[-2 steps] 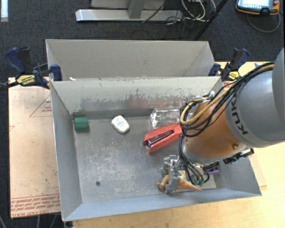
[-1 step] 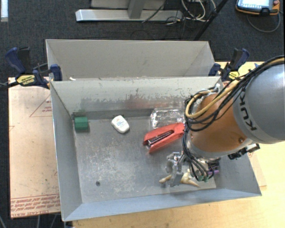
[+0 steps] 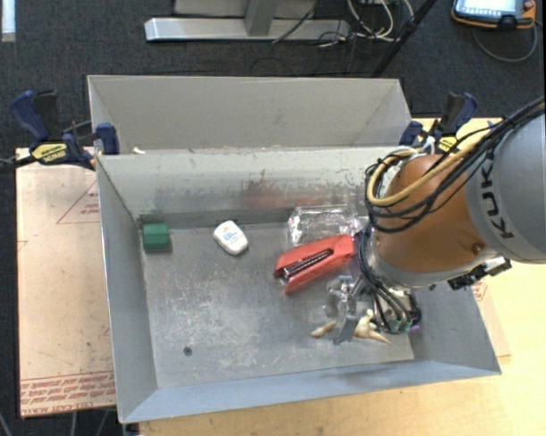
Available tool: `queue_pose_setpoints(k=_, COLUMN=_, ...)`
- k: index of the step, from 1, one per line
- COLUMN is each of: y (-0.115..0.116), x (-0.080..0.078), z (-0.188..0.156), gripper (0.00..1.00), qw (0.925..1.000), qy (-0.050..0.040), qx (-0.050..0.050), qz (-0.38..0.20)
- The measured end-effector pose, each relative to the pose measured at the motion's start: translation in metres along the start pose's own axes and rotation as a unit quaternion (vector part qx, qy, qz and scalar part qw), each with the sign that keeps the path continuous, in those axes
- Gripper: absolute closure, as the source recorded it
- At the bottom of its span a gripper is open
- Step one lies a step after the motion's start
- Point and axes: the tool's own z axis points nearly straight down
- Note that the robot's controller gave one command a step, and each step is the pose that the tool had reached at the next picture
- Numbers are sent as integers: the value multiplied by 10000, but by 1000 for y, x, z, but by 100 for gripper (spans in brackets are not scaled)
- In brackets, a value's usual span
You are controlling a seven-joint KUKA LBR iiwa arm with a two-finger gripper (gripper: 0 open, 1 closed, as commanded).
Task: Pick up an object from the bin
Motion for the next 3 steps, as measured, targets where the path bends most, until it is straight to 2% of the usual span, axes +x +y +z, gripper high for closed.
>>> queue_pose_setpoints(k=1, y=0, x=-1, z=-24, gripper=100, qw=10000, qy=-18, qx=-3, qz=6)
queue_pose_setpoints(k=2, y=0, x=-2, z=-27, gripper=100, qw=10000, qy=-11, qx=-3, qz=11)
queue_pose_setpoints(k=3, y=17, x=-19, z=-29, gripper=100, qw=9984, qy=-56, qx=-11, qz=570)
